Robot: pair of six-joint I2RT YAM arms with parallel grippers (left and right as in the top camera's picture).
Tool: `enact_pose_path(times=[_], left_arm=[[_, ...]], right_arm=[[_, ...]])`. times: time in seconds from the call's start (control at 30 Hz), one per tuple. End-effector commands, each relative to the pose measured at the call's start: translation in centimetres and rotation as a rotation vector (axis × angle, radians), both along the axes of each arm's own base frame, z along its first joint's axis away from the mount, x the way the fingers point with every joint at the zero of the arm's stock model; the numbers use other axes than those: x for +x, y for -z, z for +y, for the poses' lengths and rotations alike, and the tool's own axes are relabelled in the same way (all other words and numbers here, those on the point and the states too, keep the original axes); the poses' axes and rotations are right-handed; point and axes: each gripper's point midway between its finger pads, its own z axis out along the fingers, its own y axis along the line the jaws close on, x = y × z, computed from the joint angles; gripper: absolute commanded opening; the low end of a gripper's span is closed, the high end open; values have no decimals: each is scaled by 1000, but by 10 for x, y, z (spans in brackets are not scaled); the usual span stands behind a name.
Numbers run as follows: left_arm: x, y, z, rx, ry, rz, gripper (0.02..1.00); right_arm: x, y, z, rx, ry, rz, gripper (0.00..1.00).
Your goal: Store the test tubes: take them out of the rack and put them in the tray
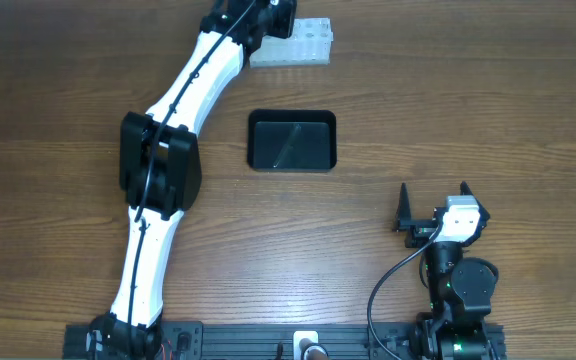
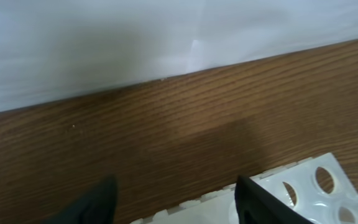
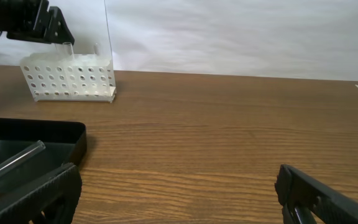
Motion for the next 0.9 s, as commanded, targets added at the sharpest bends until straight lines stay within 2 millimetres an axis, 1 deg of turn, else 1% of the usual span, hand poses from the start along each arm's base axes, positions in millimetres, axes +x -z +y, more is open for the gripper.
enact_pose_path(times=[0.03,0.27,0.47,0.67,0.8,0.9], left_arm=[[2,3,1,0,11,0,522],[2,6,1,2,12,4,415],[0,6,-5,-10,31,8,334],[-1,6,-7,-10,34,8,220],[-2,5,-10,-13,41,9,169],[-3,5,-12,-17,44,10,150]], right_arm=[[0,2,-1,-4,2,-2,993],[0,2,-1,-4,2,-2,991],[0,2,-1,-4,2,-2,991],[0,2,-1,-4,2,-2,991],[0,2,-1,-4,2,-2,989],[0,2,-1,-4,2,-2,993]])
